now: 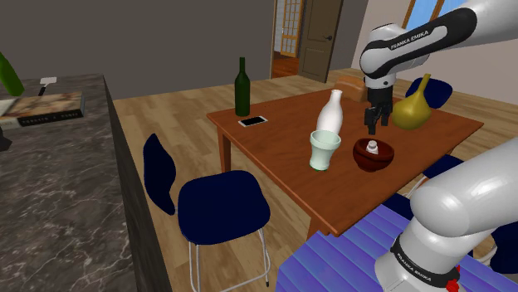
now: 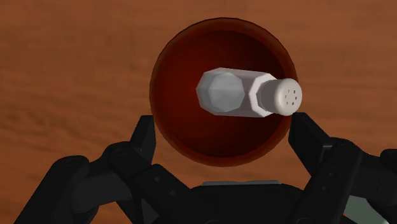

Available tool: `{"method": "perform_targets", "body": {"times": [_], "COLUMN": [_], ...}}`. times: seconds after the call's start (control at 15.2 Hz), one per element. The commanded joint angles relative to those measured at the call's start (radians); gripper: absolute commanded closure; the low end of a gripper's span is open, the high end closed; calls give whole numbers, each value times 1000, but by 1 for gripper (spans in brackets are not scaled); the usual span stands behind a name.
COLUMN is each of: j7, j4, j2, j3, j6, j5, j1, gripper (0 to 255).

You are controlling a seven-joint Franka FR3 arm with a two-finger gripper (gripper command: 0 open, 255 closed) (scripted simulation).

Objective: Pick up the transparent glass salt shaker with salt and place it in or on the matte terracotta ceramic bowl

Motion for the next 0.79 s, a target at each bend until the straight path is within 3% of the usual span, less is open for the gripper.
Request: {"method": "perform_targets", "body": {"times": [0.0, 0.26, 0.73], "j7": [0, -7, -7], "j4": [0, 117, 117], "j2": [0, -7, -7], "j3": [0, 28, 28], "j6": [0, -126, -126], "j5": [0, 27, 27], "j1": [0, 16, 16], "gripper": [0, 0, 0]}}
